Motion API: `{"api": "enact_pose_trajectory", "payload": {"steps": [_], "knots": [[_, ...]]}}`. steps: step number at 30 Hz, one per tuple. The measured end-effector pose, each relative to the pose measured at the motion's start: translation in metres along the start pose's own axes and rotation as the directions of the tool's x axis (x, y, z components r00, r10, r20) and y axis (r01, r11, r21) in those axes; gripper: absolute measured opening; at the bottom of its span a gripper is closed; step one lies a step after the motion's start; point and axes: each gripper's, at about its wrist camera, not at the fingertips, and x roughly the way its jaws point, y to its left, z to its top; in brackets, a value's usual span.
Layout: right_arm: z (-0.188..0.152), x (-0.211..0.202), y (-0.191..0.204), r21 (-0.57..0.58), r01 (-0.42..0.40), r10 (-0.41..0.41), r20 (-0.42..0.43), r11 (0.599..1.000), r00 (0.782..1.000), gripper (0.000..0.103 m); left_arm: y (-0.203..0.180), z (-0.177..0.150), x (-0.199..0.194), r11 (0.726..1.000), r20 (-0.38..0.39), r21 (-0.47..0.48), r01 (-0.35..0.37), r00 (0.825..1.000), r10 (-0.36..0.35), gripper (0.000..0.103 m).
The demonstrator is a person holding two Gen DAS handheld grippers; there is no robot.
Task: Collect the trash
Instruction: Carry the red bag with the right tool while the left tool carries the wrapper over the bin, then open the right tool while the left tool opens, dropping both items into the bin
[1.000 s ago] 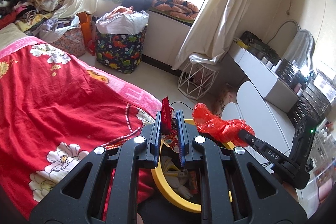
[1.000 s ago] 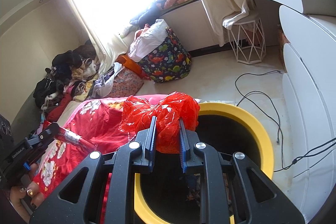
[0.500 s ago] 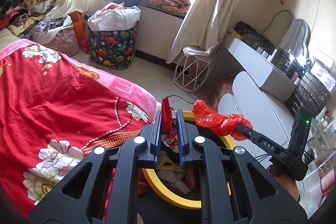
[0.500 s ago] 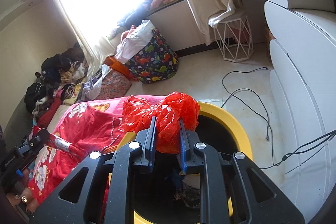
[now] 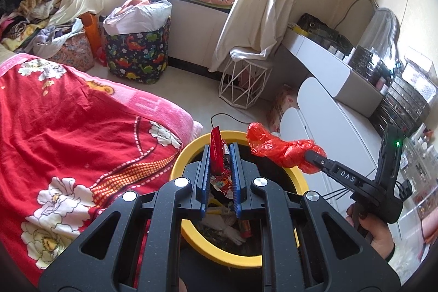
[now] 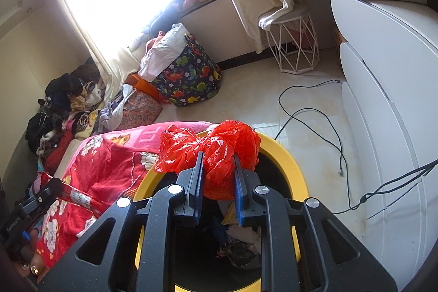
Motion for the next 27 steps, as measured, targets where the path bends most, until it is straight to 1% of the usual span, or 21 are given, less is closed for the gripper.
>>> {"api": "enact_pose_trajectory", "payload": {"steps": [13, 21, 25, 27], "knots": [[-0.001, 0.010, -0.005, 0.013, 0.005, -0.004, -0.038, 1.000, 0.999, 0.020, -0.014, -0.013, 0.027, 0.999, -0.074, 0.037, 0.016, 0.997, -0.013, 0.009], [-0.006, 0.013, -0.010, 0.011, 0.004, -0.003, -0.067, 1.000, 0.998, 0.020, -0.016, -0.018, 0.045, 0.999, -0.119, 0.042, 0.024, 0.993, -0.018, 0.009], [-0.008, 0.014, -0.012, 0.017, 0.009, -0.008, -0.079, 1.000, 0.997, 0.024, -0.017, -0.020, 0.052, 0.999, -0.138, 0.047, 0.026, 0.990, -0.019, 0.009], [-0.008, 0.013, -0.013, 0.020, 0.011, -0.009, -0.082, 1.000, 0.997, 0.029, -0.017, -0.022, 0.055, 0.999, -0.151, 0.045, 0.030, 0.988, -0.022, 0.010]]}}
